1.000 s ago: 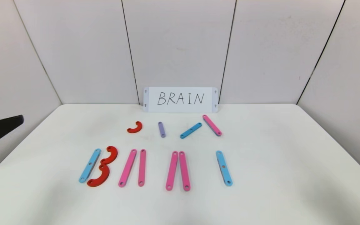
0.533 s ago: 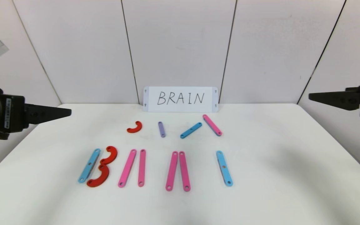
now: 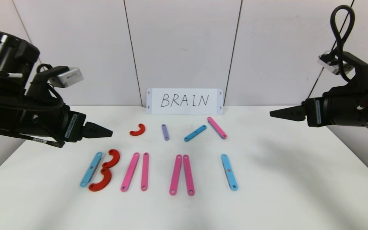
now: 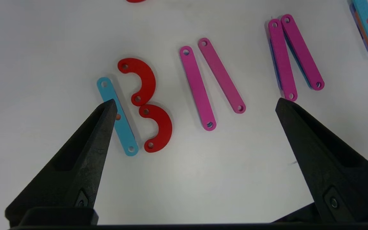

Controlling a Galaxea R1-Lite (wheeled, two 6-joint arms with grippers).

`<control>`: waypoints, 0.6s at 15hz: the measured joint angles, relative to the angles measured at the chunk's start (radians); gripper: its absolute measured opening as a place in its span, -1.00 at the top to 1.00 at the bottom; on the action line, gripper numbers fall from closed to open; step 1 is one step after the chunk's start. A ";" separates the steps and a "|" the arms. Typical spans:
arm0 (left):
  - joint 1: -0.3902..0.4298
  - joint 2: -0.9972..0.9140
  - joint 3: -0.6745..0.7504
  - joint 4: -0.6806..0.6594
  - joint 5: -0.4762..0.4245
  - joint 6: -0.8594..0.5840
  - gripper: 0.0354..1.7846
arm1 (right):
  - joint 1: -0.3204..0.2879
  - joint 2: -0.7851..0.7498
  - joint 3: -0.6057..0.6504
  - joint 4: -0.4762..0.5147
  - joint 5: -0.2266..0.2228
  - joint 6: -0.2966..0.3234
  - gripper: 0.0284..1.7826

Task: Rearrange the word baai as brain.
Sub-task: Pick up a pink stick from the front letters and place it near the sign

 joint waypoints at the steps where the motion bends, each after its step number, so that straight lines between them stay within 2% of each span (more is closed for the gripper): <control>1: -0.014 0.024 -0.003 0.021 0.003 0.001 -0.95 | 0.004 0.010 0.000 -0.001 -0.001 -0.003 -0.95; 9: -0.092 0.217 -0.021 0.034 0.107 0.000 -0.95 | 0.029 0.121 -0.118 -0.027 -0.011 -0.014 -0.95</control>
